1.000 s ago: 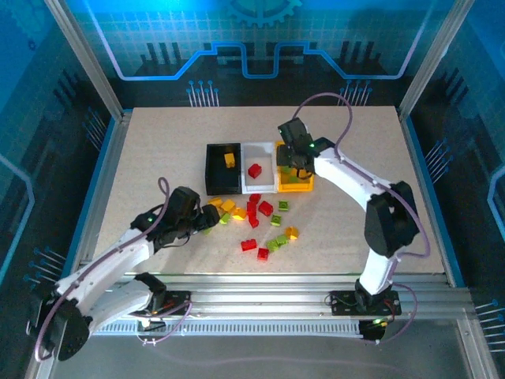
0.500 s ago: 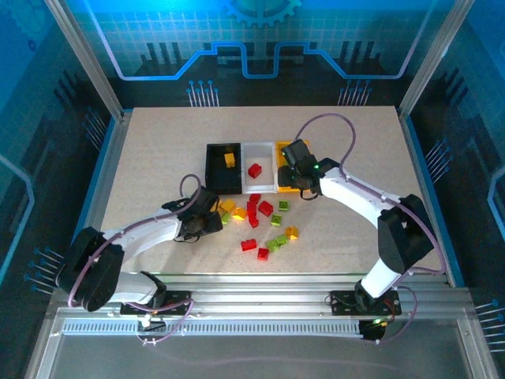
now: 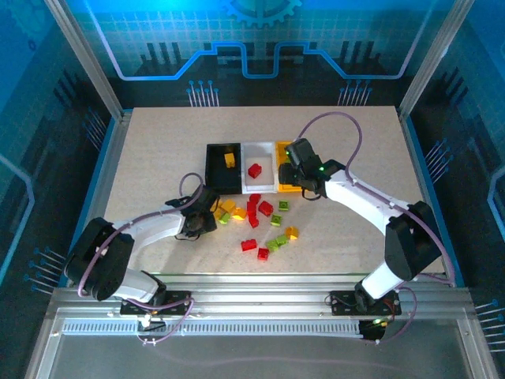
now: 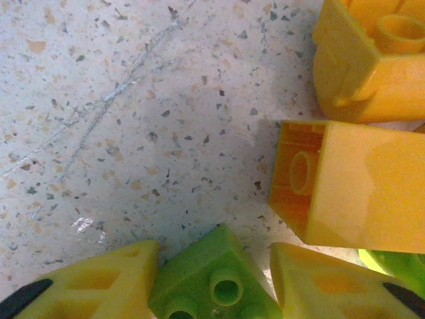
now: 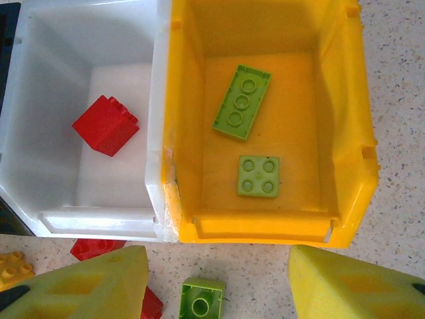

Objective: Sort the legos into containers by color

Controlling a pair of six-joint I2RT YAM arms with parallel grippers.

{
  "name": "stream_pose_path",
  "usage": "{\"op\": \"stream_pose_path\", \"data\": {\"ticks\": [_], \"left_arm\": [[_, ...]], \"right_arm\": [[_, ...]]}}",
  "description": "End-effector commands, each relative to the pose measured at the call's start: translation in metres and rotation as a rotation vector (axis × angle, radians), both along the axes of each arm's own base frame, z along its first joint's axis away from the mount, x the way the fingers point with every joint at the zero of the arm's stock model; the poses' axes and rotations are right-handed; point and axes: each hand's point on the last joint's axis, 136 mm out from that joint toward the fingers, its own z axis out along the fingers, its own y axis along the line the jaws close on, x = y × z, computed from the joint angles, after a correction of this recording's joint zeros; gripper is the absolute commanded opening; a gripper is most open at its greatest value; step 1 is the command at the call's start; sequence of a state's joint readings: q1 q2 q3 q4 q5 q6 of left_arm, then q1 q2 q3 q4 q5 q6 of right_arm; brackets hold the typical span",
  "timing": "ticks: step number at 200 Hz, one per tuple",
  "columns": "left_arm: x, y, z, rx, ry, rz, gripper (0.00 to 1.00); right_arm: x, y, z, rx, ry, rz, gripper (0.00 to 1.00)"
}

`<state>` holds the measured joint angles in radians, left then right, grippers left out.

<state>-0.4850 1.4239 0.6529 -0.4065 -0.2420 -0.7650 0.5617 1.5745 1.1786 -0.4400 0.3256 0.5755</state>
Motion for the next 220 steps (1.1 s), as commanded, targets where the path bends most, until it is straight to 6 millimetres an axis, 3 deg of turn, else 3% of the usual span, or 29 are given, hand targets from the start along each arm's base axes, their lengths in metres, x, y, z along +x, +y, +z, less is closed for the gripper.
{"op": "stream_pose_path", "data": {"ticks": [1, 32, 58, 82, 118, 132, 139, 165, 193, 220], "left_arm": [[-0.008, -0.006, -0.004, -0.056, 0.016, 0.002, 0.40], [-0.012, -0.012, 0.019, -0.081, -0.021, -0.028, 0.33], [-0.004, -0.035, 0.057, -0.118, -0.080, -0.098, 0.31], [0.020, -0.073, 0.099, -0.153, -0.159, -0.184, 0.31], [0.072, -0.157, 0.139, -0.199, -0.233, -0.332, 0.29], [0.094, -0.187, 0.145, -0.206, -0.253, -0.371, 0.29], [0.105, -0.200, 0.150, -0.216, -0.266, -0.387, 0.29], [0.143, -0.239, 0.144, -0.214, -0.261, -0.424, 0.29], [0.175, -0.262, 0.143, -0.201, -0.293, -0.439, 0.32], [0.193, -0.278, 0.131, -0.204, -0.292, -0.438, 0.40]], "right_arm": [[0.001, -0.004, 0.009, 0.010, -0.030, -0.019, 0.59], [-0.001, -0.011, 0.008, 0.010, -0.030, -0.042, 0.59], [-0.008, -0.023, 0.009, 0.022, -0.039, -0.067, 0.59], [-0.021, -0.039, 0.007, 0.035, -0.039, -0.095, 0.59], [-0.045, -0.065, -0.003, 0.046, -0.020, -0.142, 0.59], [-0.052, -0.073, -0.002, 0.050, -0.021, -0.153, 0.59], [-0.061, -0.079, -0.012, 0.036, 0.002, -0.157, 0.59], [-0.075, -0.089, -0.012, 0.038, 0.005, -0.167, 0.59], [-0.085, -0.096, -0.014, 0.039, 0.010, -0.173, 0.60], [-0.089, -0.096, -0.015, 0.047, 0.016, -0.172, 0.60]]}}
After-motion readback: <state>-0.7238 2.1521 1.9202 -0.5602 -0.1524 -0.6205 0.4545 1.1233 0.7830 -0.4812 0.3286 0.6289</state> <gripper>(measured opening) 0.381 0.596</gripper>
